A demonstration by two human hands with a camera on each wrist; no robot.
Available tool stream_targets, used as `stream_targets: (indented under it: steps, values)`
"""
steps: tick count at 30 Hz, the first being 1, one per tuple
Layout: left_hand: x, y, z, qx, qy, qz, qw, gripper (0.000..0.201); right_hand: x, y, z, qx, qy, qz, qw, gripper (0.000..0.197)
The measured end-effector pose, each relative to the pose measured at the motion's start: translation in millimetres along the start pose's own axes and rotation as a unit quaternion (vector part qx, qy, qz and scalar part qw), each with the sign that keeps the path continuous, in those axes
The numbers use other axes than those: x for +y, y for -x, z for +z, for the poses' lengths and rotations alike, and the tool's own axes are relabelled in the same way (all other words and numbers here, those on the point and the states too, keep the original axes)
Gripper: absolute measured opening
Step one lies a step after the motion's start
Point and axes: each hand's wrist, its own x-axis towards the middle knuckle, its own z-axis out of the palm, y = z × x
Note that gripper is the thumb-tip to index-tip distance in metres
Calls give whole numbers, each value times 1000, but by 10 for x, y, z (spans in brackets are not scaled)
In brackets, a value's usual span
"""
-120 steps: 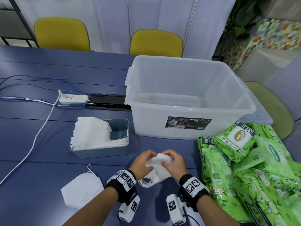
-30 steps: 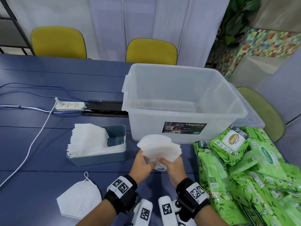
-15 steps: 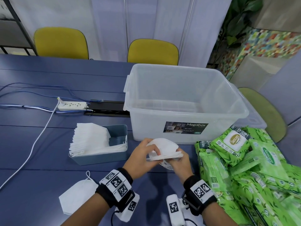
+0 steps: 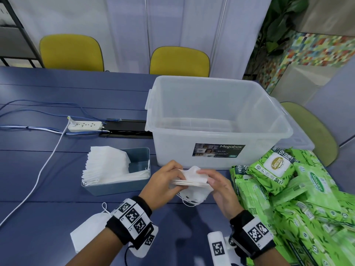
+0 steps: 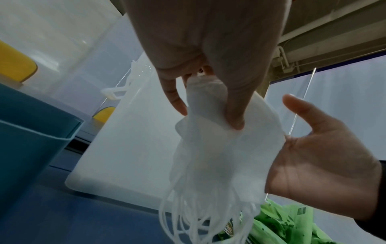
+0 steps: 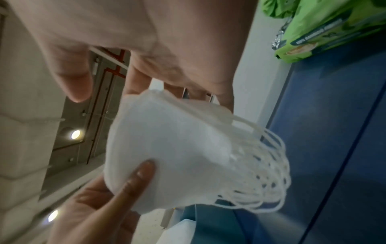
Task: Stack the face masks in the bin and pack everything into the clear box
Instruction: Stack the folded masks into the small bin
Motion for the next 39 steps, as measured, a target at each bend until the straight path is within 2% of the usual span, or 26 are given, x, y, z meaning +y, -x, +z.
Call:
stream_targets:
  steps: [3, 4, 6, 11, 14, 16, 17, 20, 22, 24, 25, 27, 29, 32, 33, 34, 35, 37, 39]
  values:
    - [-3, 5, -23, -3, 6, -9, 1000, 15, -54, -23, 32, 7, 95, 17, 995, 11]
    - [-3, 7, -25, -10, 10, -9, 1000, 16, -43, -39, 29, 17, 116, 12, 993, 12]
    - [6, 16, -28, -22, 26, -12, 999, 15, -25, -68, 13, 42, 140, -3, 989, 30]
    - [5, 38, -69, -11, 72, -48, 996, 14, -35, -76, -45, 18, 158, -9, 987, 42]
    - [38, 12, -93, -2, 87, -67, 994, 13, -87, -63, -27, -6, 164, -15, 986, 33]
    - [48, -5, -93, 2, 80, -80, 994, 13, -123, -44, 6, -8, 124, -6, 992, 20]
    - [45, -10, -91, 3, 73, -85, 994, 12, -127, -33, 13, -8, 103, -4, 995, 21]
    - [50, -5, -93, -3, 74, -88, 993, 14, -101, -21, 68, -8, 61, 7, 998, 33]
    - [70, 0, -106, -6, 84, -100, 991, 21, -69, -31, 102, -11, 90, 21, 996, 56]
    - [93, 5, -124, -22, 88, -114, 989, 40, -80, -49, 124, -18, 197, 31, 980, 70]
    - [100, 4, -136, -37, 87, -120, 988, 49, -102, -63, 135, -29, 261, 23, 965, 68]
    - [107, -11, -150, -58, 76, -124, 988, 61, -128, -111, 168, -61, 391, -13, 918, 43]
    - [106, -27, -156, -47, 67, -120, 989, 62, -176, -164, 241, -71, 451, -44, 889, 24]
    - [112, -41, -165, 4, 100, -124, 987, 64, -201, -233, 279, -65, 471, -97, 874, 22]
    - [110, -40, -163, 31, 126, -131, 983, 65, -212, -250, 291, -53, 454, -98, 884, 22]
    - [101, -38, -152, 68, 160, -142, 975, 66, -219, -267, 309, -36, 413, -84, 906, 21]
    - [91, -38, -135, 109, 198, -155, 962, 67, -228, -280, 335, -18, 356, -66, 932, 19]
    - [89, -43, -89, 180, 267, -188, 928, 69, -217, -314, 388, 16, 257, -38, 965, 16]
    - [104, -40, -36, 193, 293, -217, 911, 67, -205, -333, 442, 40, 196, -30, 979, 17]
